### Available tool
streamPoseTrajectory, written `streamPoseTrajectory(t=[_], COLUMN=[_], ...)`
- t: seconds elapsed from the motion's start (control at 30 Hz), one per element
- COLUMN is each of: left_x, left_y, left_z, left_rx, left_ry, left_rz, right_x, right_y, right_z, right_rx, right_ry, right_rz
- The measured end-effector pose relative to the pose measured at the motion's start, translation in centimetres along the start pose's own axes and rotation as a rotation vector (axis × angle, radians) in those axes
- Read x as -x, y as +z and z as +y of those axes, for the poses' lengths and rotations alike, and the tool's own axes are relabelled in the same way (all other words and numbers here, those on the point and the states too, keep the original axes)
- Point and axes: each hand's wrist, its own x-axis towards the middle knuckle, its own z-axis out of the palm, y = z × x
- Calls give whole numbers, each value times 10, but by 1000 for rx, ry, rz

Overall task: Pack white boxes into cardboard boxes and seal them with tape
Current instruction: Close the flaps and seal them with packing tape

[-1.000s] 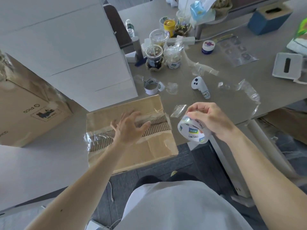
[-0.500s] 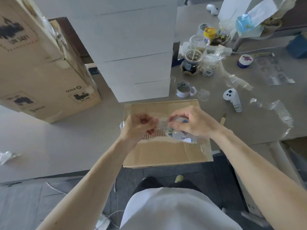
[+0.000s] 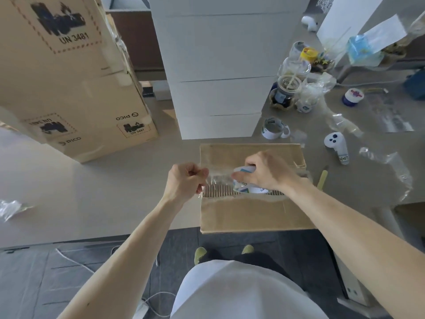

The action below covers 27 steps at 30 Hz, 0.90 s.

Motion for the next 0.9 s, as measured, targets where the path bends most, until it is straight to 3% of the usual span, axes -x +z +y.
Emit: streamPoseTrajectory(t=[0.23,0.8,0.9], left_x=[-17,-33,-35], left_y=[-18,33,31], left_z=[-46,-90,-98], left_rx=[44,491,432], left_ry=[-68,-410,-521], left_rz=[9,-88,-90], right_x=[-1,-16,-18], right_y=[10,31,34], right_z=[6,-18,-17], right_rx=[-314,-478,-541], right_ry=[48,71,74], right_rz=[-87,-8,-32])
